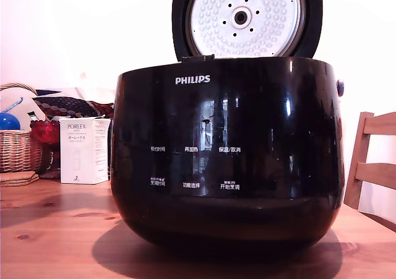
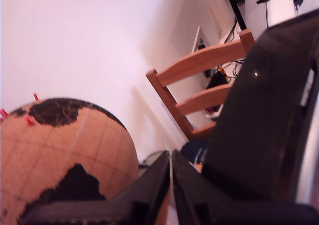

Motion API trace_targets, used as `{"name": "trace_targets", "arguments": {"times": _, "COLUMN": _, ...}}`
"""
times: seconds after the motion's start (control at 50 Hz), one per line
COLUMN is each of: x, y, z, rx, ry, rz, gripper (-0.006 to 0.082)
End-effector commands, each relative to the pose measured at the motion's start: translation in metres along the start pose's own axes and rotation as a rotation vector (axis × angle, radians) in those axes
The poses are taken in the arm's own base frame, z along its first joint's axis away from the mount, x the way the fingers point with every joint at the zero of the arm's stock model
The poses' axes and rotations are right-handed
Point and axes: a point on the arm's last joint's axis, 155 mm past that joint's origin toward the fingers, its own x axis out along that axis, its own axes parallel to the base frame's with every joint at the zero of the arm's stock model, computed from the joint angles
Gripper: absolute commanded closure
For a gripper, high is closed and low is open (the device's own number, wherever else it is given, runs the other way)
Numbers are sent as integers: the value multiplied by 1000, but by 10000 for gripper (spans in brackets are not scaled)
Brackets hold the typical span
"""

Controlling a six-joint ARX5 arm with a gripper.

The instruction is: Close the rice cooker by pressing the lid down with medium force

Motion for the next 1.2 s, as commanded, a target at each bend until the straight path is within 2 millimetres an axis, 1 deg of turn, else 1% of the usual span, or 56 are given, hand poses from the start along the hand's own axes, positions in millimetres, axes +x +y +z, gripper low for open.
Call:
{"name": "trace_targets", "arguments": {"times": 0.0, "x": 1, "y": -9, "z": -2, "rx": -13, "ry": 11, "rz": -29, "gripper": 791}}
{"name": "trace_targets", "arguments": {"times": 0.12, "x": 1, "y": -19, "z": -5, "rx": -33, "ry": 33, "rz": -63, "gripper": 791}}
{"name": "trace_targets", "arguments": {"times": 0.22, "x": -2, "y": -30, "z": -8, "rx": -59, "ry": 64, "rz": -99, "gripper": 791}}
{"name": "trace_targets", "arguments": {"times": 0.34, "x": -6, "y": -49, "z": -11, "rx": -95, "ry": 109, "rz": -162, "gripper": 791}}
{"name": "trace_targets", "arguments": {"times": 0.44, "x": -14, "y": -61, "z": -10, "rx": -118, "ry": 138, "rz": -199, "gripper": 791}}
{"name": "trace_targets", "arguments": {"times": 0.6, "x": -32, "y": -79, "z": -1, "rx": -162, "ry": 164, "rz": -267, "gripper": 791}}
{"name": "trace_targets", "arguments": {"times": 0.68, "x": -41, "y": -89, "z": 0, "rx": -191, "ry": 187, "rz": -301, "gripper": 791}}
{"name": "trace_targets", "arguments": {"times": 0.78, "x": -49, "y": -100, "z": -2, "rx": -281, "ry": 224, "rz": -336, "gripper": 791}}
{"name": "trace_targets", "arguments": {"times": 0.8, "x": -50, "y": -100, "z": -3, "rx": -283, "ry": 227, "rz": -338, "gripper": 791}}
{"name": "trace_targets", "arguments": {"times": 0.82, "x": -50, "y": -100, "z": -3, "rx": -329, "ry": 236, "rz": -333, "gripper": 791}}
{"name": "trace_targets", "arguments": {"times": 0.86, "x": -50, "y": -100, "z": -3, "rx": -329, "ry": 236, "rz": -334, "gripper": 791}}
{"name": "trace_targets", "arguments": {"times": 0.88, "x": -50, "y": -101, "z": -2, "rx": -402, "ry": 247, "rz": -328, "gripper": 791}}
{"name": "trace_targets", "arguments": {"times": 0.92, "x": -50, "y": -102, "z": -1, "rx": -401, "ry": 245, "rz": -331, "gripper": 791}}
{"name": "trace_targets", "arguments": {"times": 0.94, "x": -49, "y": -102, "z": -1, "rx": -449, "ry": 254, "rz": -326, "gripper": 791}}
{"name": "trace_targets", "arguments": {"times": 1.04, "x": -49, "y": -104, "z": 0, "rx": -483, "ry": 261, "rz": -325, "gripper": 791}}
{"name": "trace_targets", "arguments": {"times": 1.06, "x": -49, "y": -104, "z": 0, "rx": -521, "ry": 268, "rz": -321, "gripper": 791}}
{"name": "trace_targets", "arguments": {"times": 1.1, "x": -48, "y": -106, "z": 1, "rx": -520, "ry": 268, "rz": -324, "gripper": 791}}
{"name": "trace_targets", "arguments": {"times": 1.12, "x": -48, "y": -106, "z": 1, "rx": -557, "ry": 275, "rz": -320, "gripper": 791}}
{"name": "trace_targets", "arguments": {"times": 1.16, "x": -48, "y": -107, "z": 1, "rx": -554, "ry": 279, "rz": -318, "gripper": 790}}
{"name": "trace_targets", "arguments": {"times": 1.18, "x": -48, "y": -106, "z": 0, "rx": -589, "ry": 289, "rz": -309, "gripper": 790}}
